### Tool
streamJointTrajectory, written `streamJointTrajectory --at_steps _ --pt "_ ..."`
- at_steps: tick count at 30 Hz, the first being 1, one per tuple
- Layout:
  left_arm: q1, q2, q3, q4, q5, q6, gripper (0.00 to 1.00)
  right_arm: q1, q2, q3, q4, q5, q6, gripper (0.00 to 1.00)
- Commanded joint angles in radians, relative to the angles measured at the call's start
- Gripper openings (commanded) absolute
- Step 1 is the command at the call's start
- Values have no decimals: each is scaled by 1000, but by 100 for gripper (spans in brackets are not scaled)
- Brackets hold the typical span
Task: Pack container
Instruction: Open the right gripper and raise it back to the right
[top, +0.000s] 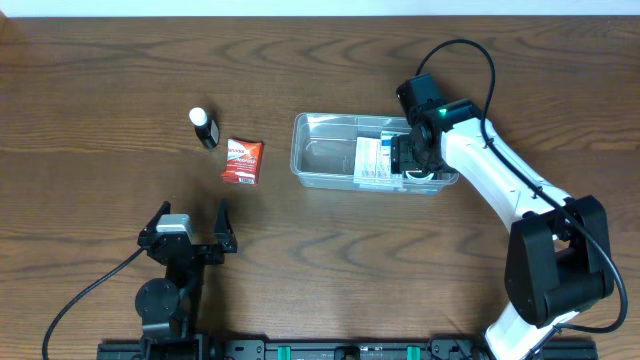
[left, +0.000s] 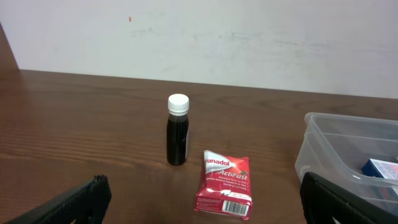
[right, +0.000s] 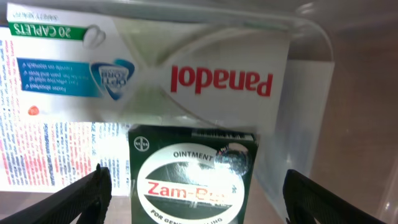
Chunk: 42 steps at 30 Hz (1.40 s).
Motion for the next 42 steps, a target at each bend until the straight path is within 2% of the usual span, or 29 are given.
streamJointTrajectory --at_steps 1,13,17,20,22,24,26,27,34,42 --pt "4 -5 -15 -33 18 -5 98 -6 5 49 -28 -23 -24 86" --pt "4 -5 -15 -33 18 -5 98 -73 1 316 -259 -42 -72 88" --pt "4 -5 -15 -33 18 -5 98 -138 -2 325 -258 -61 -87 82" --pt "4 -5 -15 -33 18 -5 98 -210 -2 322 -253 -58 -102 69" --pt "4 -5 -15 -33 18 -5 98 -257 -2 322 -246 -58 -102 68" --pt "4 -5 -15 -33 18 -5 98 -303 -2 320 -232 -56 -116 74" --pt "4 -5 -15 -33 18 -5 98 -343 -2 320 -220 -38 -124 94" --pt "4 -5 -15 -33 18 -5 98 -359 -2 320 -221 -23 -124 99" --pt "4 -5 -15 -33 18 -5 98 -452 -2 320 -221 -16 -124 99" --pt "4 -5 -15 -33 18 -5 98 -467 -2 320 -221 -16 -124 99"
